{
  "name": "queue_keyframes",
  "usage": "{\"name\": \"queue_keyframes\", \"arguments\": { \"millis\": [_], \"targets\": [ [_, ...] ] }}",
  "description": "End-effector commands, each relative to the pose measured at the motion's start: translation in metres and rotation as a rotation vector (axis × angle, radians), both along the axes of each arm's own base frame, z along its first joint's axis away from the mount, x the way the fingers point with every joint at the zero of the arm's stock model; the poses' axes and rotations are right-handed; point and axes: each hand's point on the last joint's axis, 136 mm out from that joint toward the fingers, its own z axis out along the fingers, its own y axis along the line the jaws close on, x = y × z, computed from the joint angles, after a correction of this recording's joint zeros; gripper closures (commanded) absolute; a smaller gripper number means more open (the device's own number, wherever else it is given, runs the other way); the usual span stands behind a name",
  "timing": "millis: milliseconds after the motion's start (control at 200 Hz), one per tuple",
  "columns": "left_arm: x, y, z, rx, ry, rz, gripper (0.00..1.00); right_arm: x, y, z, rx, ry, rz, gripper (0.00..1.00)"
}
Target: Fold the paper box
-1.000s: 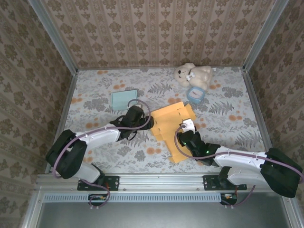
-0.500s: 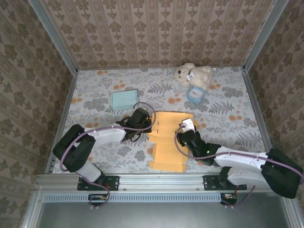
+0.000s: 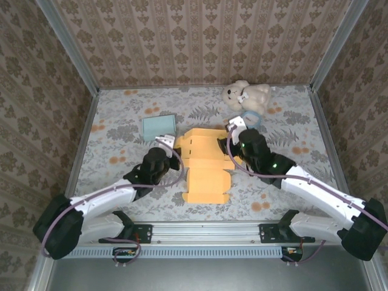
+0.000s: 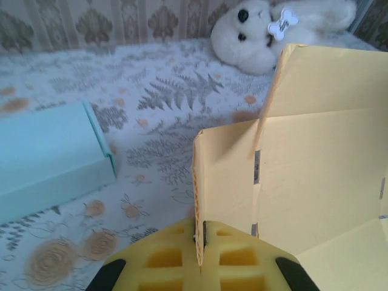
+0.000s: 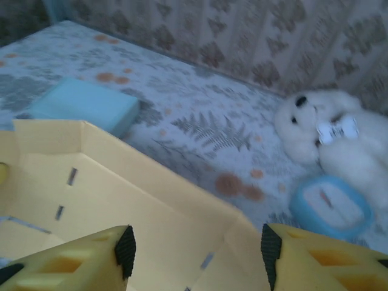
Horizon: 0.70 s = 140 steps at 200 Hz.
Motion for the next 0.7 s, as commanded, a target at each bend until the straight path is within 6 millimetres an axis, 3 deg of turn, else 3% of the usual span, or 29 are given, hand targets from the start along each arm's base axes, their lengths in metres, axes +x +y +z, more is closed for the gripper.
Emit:
{"name": "queue_keyframes", "arguments": {
  "millis": [0,60,260,345,695],
  "targets": [
    [-0.001,0.013,0.029,0.018,-0.197,0.001,1.00,-0.024,0.029,-0.003,-0.277,0.010,0.369,0.47],
    [-0.007,0.018,0.030,0.005,-0.224,-0.008,1.00,-0.030,0.033,-0.004,-0.416,0.006,0.482,0.52],
    [-0.021,0.035,0.032,-0.038,-0.273,0.006,1.00,-0.026,0.032,-0.016,-0.684,0.141,0.630,0.51],
    [-0.024,0.038,0.034,-0.048,-0.284,0.009,1.00,-0.021,0.031,-0.034,-0.795,0.237,0.696,0.51],
    [-0.026,0.037,0.032,-0.052,-0.280,-0.005,1.00,0.000,0.027,-0.039,-0.932,0.303,0.795,0.58]
  ]
}}
